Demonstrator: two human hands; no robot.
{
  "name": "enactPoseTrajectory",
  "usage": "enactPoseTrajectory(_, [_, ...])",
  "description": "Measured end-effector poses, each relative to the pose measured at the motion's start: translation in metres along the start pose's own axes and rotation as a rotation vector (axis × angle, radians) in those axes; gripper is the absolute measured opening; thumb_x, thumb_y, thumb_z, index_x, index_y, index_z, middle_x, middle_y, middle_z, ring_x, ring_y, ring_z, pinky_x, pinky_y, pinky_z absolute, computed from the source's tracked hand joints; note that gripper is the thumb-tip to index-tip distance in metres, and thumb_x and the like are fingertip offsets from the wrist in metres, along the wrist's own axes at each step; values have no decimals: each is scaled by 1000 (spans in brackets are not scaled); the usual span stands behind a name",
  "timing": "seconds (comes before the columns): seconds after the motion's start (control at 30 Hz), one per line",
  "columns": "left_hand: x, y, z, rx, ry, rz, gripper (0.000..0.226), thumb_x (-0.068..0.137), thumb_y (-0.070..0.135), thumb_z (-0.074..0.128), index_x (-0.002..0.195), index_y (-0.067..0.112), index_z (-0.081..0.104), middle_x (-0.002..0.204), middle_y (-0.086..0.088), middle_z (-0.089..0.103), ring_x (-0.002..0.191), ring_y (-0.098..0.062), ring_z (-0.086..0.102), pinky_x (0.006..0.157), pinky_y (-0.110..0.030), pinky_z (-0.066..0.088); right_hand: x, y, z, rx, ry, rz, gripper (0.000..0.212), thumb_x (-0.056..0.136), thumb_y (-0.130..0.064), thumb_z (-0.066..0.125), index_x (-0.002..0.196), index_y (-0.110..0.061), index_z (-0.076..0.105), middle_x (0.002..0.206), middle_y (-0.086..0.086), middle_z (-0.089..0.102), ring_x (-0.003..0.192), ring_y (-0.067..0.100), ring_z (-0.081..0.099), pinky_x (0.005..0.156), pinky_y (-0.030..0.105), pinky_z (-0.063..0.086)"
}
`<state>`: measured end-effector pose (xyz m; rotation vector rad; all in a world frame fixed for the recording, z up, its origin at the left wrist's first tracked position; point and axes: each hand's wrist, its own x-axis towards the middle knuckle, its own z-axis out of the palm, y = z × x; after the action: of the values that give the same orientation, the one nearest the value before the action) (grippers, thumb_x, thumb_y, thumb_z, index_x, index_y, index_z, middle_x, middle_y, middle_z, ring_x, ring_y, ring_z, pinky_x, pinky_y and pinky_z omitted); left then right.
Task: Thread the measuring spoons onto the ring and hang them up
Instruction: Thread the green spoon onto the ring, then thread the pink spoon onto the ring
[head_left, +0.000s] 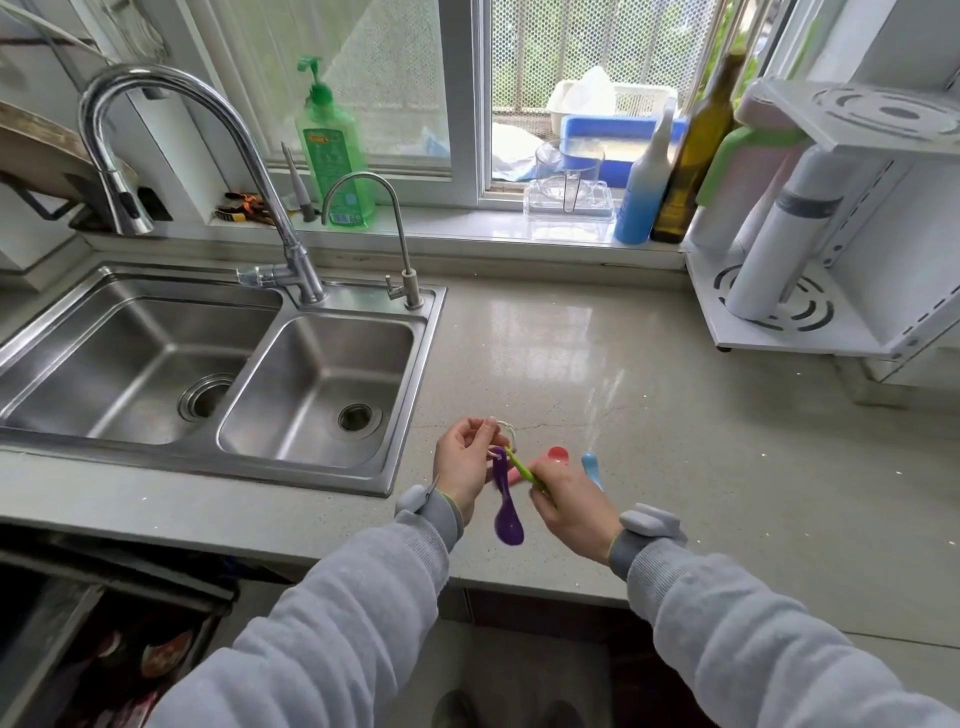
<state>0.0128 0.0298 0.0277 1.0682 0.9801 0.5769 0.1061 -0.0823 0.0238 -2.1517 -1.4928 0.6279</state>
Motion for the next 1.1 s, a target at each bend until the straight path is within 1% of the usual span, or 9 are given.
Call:
enactPoseTrajectory(0.1, [7,2,-6,51,-11,23,14,95,19,49,89,10,58,72,-5,61,72,-24,64,75,-41,57,2,1,1,95,-112,26,27,94,-35,44,101,-16,62,90,-4,61,83,12,53,72,24,42])
enactPoseTrajectory(0.23, [15,1,-21,102,4,41,14,96,18,48,90,9,56,67,-3,61,61,-17,68,65,-32,57,23,25,10,156,-125,101,40,93,-46,33,102,-24,66,102,-1,67,92,15,61,85,37,50])
enactPoseTrajectory(0.33, [16,0,-28,121,11,55,14,96,18,48,89,9,56,66,-2,58,52,-8,62,67,-34,57,40,39,17,-118,-85,76,19,92,-22,42,100,-16,59,103,6,62,96,26,57,83,41,48])
enactPoseTrajectory(0.43, [15,-4,-35,121,19,53,15,95,18,49,84,10,56,64,0,58,53,-7,57,61,-25,56,57,43,25,-358,-154,-72,30,85,-4,47,112,-15,51,115,6,57,104,26,52,89,34,42])
enactPoseTrajectory(0.53, [13,-9,-39,106,27,30,16,94,16,50,80,13,56,57,5,58,52,-7,56,61,-26,55,65,44,29,-531,-194,-147,31,85,-2,44,112,-15,46,118,8,54,106,26,50,91,34,40])
enactPoseTrajectory(0.73, [12,-13,-48,126,73,11,15,93,16,53,79,11,57,60,0,59,49,-6,58,62,-27,57,66,42,35,-703,-352,-301,34,89,-2,47,122,-9,42,121,12,53,108,28,53,95,37,43])
enactPoseTrajectory(0.83, [12,-11,-48,123,73,-5,15,93,17,54,79,12,58,61,1,60,55,-10,59,67,-31,58,61,33,32,-514,-357,-198,19,92,-7,42,110,-10,46,104,10,55,93,24,55,82,33,45])
enactPoseTrajectory(0.93, [14,-10,-47,156,73,-15,13,93,20,54,84,12,60,65,1,62,61,-13,60,74,-33,58,58,18,24,-180,-244,-18,8,92,-8,39,88,-14,42,80,4,48,71,20,45,62,28,37])
enactPoseTrajectory(1.1, [13,-6,-33,185,71,1,16,92,21,55,93,6,61,69,-2,63,65,-17,60,81,-39,55,45,2,10,326,-149,165,7,92,-12,39,87,-11,43,75,8,53,63,22,47,56,30,39])
